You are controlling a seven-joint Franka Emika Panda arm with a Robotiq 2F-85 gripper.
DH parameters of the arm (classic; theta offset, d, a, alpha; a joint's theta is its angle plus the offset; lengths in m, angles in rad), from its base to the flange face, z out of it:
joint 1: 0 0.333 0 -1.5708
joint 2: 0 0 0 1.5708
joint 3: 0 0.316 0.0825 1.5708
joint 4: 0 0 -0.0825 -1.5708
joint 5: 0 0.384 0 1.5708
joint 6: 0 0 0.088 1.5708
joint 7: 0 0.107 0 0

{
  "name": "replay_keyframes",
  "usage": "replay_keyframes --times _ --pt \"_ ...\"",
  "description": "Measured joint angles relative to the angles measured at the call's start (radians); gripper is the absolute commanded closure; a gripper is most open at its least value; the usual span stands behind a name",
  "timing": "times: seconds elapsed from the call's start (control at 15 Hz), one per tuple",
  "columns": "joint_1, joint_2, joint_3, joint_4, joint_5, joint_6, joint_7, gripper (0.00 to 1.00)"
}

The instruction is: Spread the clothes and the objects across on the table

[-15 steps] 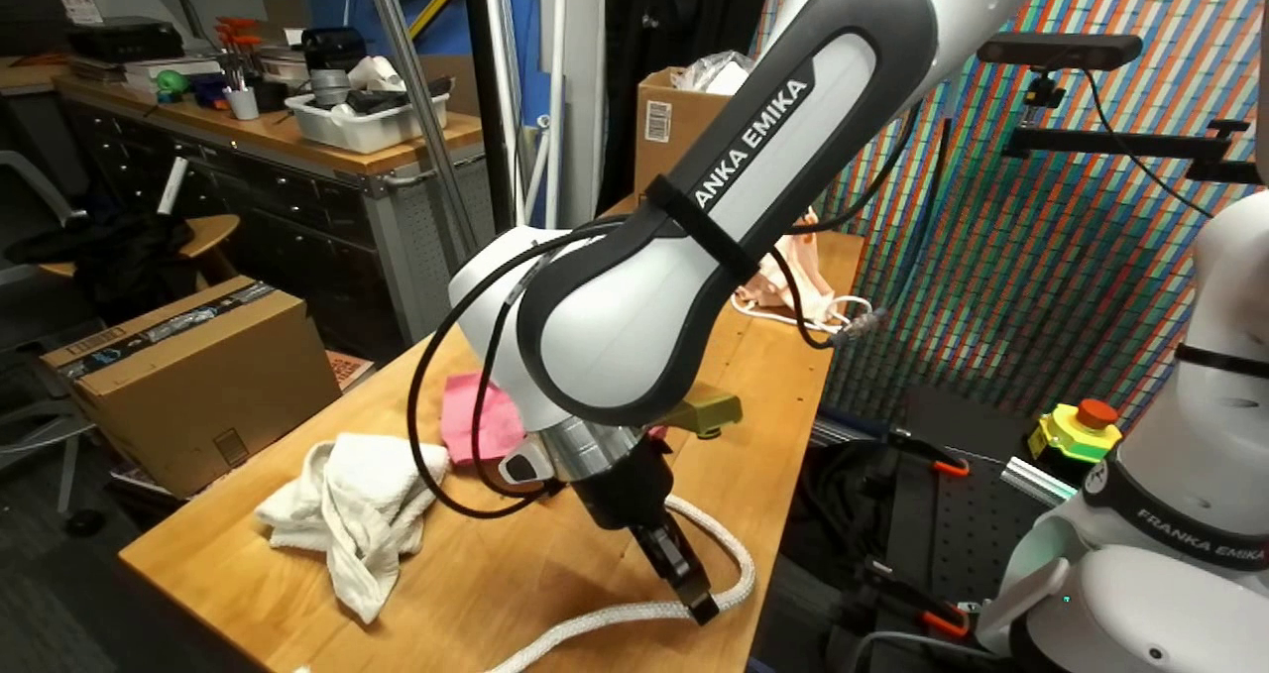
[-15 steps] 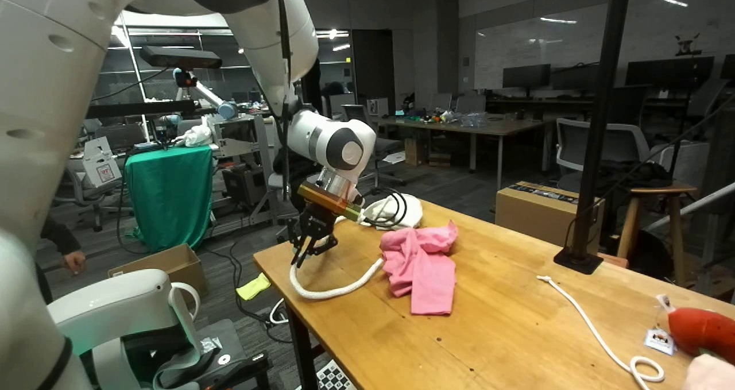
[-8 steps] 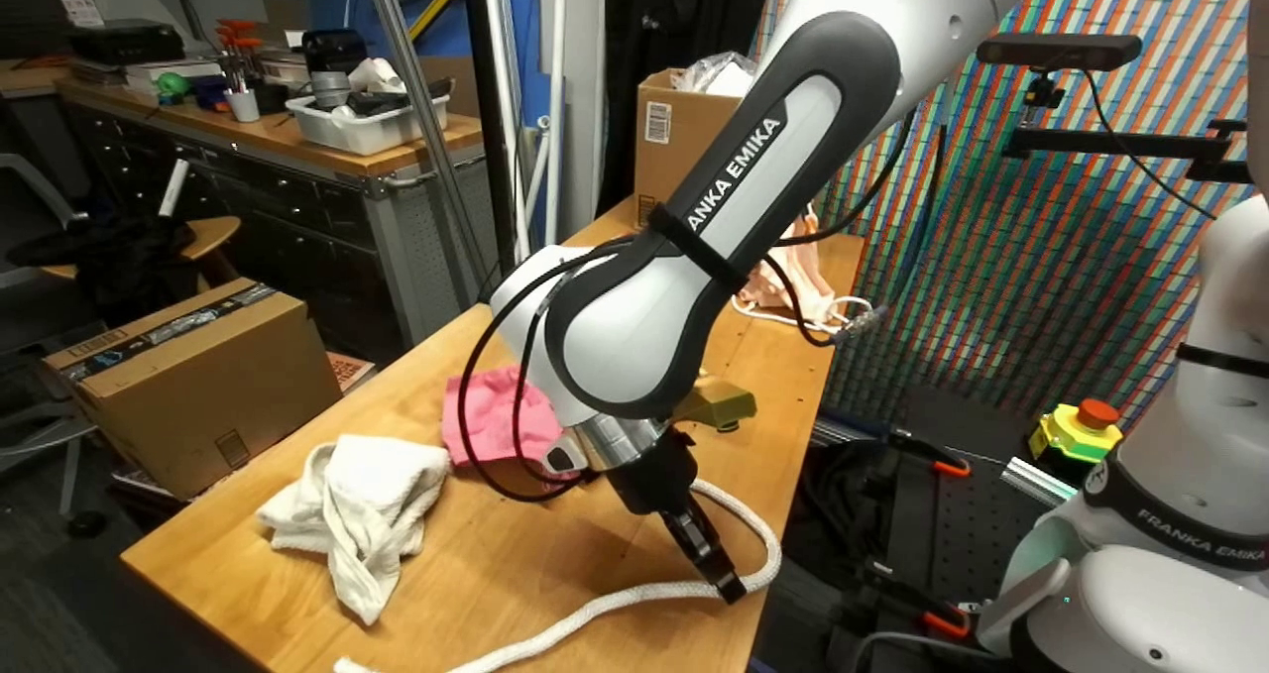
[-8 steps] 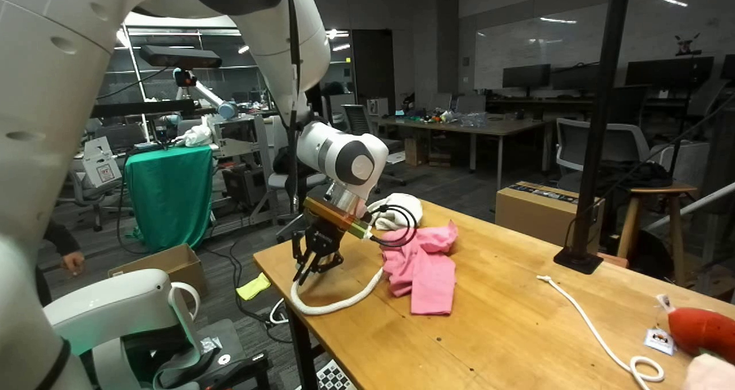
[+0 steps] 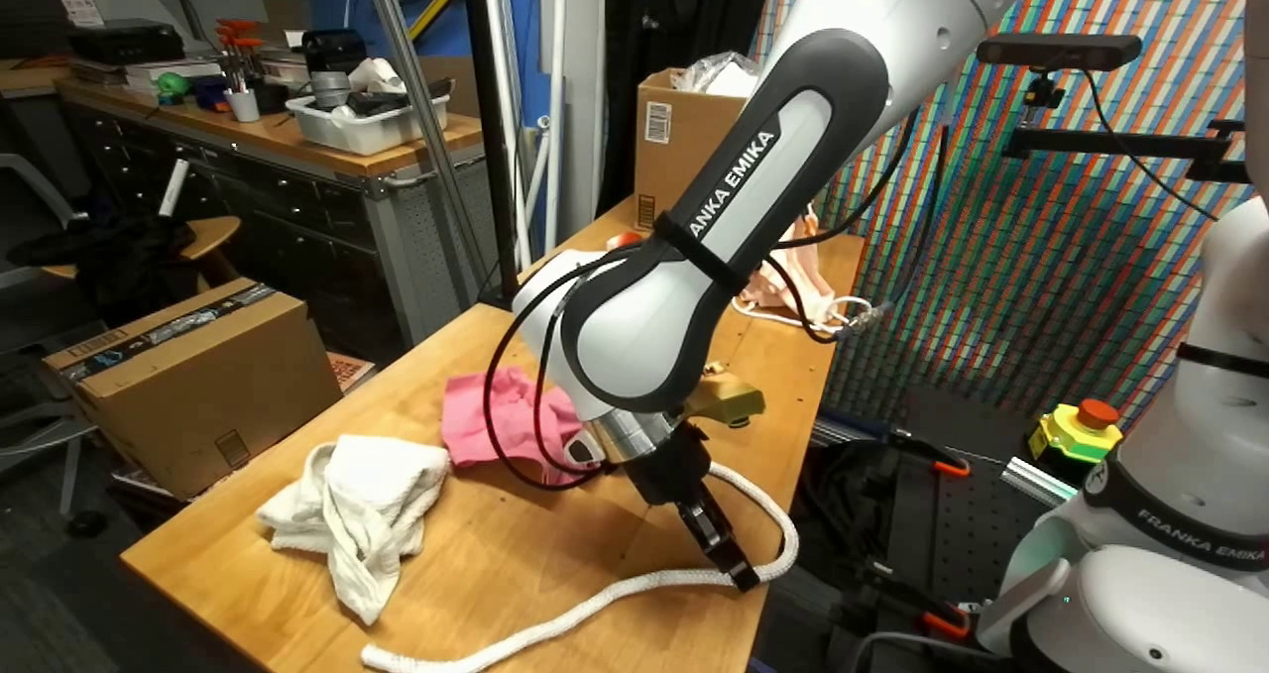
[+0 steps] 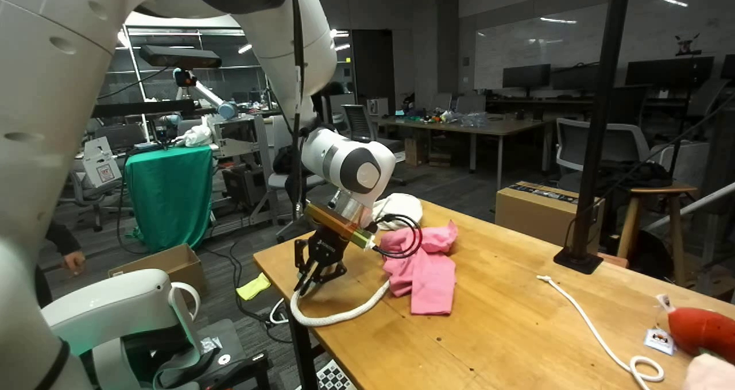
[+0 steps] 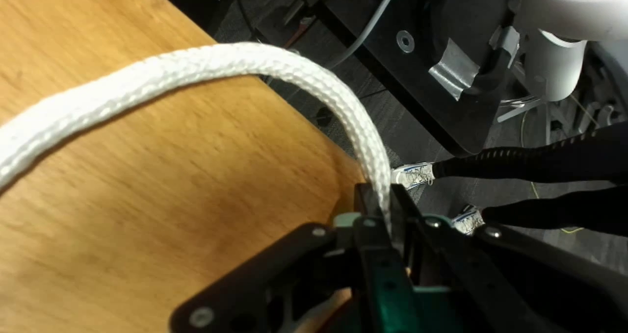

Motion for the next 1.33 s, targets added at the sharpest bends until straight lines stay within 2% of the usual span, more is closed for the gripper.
replay_keyframes --times 0.53,0.6,1.0,1.33 --pt "0.003 -0.011 0.002 0.004 -0.025 0.000 0.034 0.04" --pt "0.003 -0.015 0.000 0.005 -0.048 0.003 0.045 0.00" --pt "0.004 -0.099 -0.052 -0.003 -0.230 0.041 0.159 0.00" --pt "-0.001 -0.186 -0.111 -0.041 -0.323 0.171 0.269 0.00"
